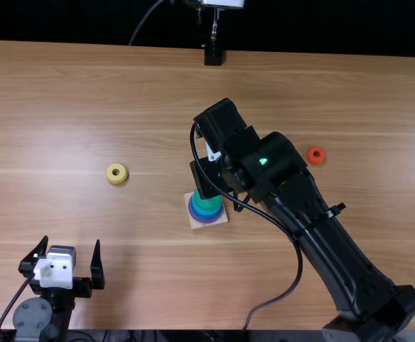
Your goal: Build the Hanoi tower: stack the rings onto the peg from bottom to top in this color order: purple, dark blue, light blue, dark green, light green, yellow, orange.
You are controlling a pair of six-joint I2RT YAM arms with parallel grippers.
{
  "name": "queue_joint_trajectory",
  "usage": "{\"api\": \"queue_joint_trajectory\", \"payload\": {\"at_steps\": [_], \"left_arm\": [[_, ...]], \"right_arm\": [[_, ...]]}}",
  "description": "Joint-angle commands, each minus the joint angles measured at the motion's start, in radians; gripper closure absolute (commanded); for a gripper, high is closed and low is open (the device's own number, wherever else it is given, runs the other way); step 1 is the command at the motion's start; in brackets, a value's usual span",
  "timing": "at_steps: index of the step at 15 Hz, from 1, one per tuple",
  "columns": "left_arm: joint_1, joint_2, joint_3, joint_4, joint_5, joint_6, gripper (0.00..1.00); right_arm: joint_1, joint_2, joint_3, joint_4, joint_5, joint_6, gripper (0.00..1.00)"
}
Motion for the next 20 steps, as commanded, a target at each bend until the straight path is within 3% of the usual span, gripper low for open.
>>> {"api": "queue_joint_trajectory", "payload": {"at_steps": [1, 11, 12, 13, 14, 16, 20], "left_arm": [[0.007, -0.012, -0.104, -0.08, 0.0, 0.013, 0.0], [0.007, -0.012, -0.104, -0.08, 0.0, 0.013, 0.0], [0.007, -0.012, -0.104, -0.08, -0.002, 0.013, 0.0], [0.007, -0.012, -0.104, -0.08, 0.0, 0.013, 0.0], [0.007, -0.012, -0.104, -0.08, 0.0, 0.013, 0.0], [0.007, -0.012, -0.104, -0.08, -0.002, 0.013, 0.0], [0.007, -0.012, -0.104, -0.08, 0.0, 0.013, 0.0]], "right_arm": [[0.015, 0.034, 0.018, 0.001, 0.009, -0.001, 1.0], [0.015, 0.081, 0.015, -0.003, 0.009, -0.001, 1.0], [0.015, 0.084, 0.012, -0.009, 0.01, 0.01, 0.78], [0.018, 0.083, 0.012, -0.018, 0.01, 0.014, 0.24], [0.032, 0.084, 0.005, -0.047, 0.012, 0.014, 0.0], [0.036, 0.084, -0.008, -0.071, 0.029, 0.012, 0.0], [0.03, 0.075, 0.012, -0.049, 0.031, 0.01, 0.0]]}}
